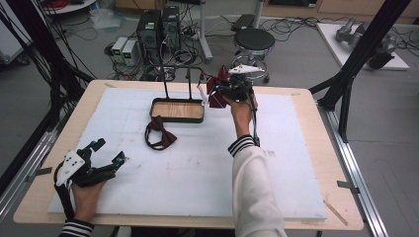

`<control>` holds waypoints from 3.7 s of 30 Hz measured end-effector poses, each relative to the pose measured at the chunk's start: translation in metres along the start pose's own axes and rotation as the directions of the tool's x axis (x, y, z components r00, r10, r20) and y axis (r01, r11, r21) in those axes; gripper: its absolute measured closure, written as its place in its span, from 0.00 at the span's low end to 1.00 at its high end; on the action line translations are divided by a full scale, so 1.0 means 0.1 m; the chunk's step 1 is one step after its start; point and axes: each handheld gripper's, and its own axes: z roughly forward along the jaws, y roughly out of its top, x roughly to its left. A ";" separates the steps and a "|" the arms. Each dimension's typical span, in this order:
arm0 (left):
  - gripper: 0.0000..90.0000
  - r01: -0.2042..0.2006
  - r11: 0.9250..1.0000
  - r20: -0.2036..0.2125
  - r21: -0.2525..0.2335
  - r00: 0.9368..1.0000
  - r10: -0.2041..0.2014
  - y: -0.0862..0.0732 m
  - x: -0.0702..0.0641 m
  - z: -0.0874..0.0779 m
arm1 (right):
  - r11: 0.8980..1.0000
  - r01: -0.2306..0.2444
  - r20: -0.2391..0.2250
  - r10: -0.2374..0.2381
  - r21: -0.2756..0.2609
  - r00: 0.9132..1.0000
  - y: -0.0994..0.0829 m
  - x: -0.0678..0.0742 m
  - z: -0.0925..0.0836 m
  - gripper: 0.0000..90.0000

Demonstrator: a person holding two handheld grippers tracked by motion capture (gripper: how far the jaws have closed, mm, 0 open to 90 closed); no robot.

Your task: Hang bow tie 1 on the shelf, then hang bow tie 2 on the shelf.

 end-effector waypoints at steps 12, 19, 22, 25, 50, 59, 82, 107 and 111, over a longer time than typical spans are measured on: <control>0.15 0.000 1.000 0.000 -0.001 1.000 0.000 0.00 0.00 0.00 | 0.999 -0.001 -0.034 0.002 0.038 0.999 -0.06 -0.01 0.09 0.75; 0.15 -0.001 1.000 0.000 0.000 1.000 0.001 0.00 0.00 0.00 | 0.999 -0.002 -0.044 0.004 0.036 0.999 -0.06 -0.01 0.09 0.71; 0.15 -0.001 1.000 0.000 0.000 1.000 0.001 0.00 0.00 0.00 | 0.999 -0.037 -0.062 0.038 0.022 0.997 -0.08 -0.01 0.12 0.31; 0.15 -0.001 1.000 0.000 0.000 1.000 0.001 0.00 0.00 0.00 | 0.998 -0.056 -0.046 0.057 0.032 0.997 -0.09 -0.01 0.15 0.10; 0.15 -0.005 1.000 0.000 -0.002 1.000 0.005 0.00 -0.01 0.00 | 1.000 -0.009 -0.118 0.009 -0.005 0.993 -0.01 0.10 -0.65 0.10; 0.15 -0.001 1.000 0.000 -0.004 1.000 0.001 0.00 0.00 0.00 | 0.993 -0.004 -0.065 -0.004 -0.120 0.998 -0.19 0.26 -1.19 0.10; 0.15 -0.007 1.000 0.001 -0.002 1.000 0.007 0.00 -0.01 0.00 | 0.951 0.018 0.071 0.004 -0.307 0.997 -1.25 0.54 -1.89 0.10; 0.15 -0.014 1.000 -0.002 -0.002 1.000 0.014 0.00 -0.01 0.00 | 0.931 0.018 0.117 0.027 -0.366 0.993 -1.89 0.61 -2.00 0.10; 0.15 -0.013 1.000 -0.002 -0.002 1.000 0.013 0.00 -0.01 0.00 | 0.932 0.013 0.113 0.030 -0.363 0.993 -1.91 0.62 -2.00 0.10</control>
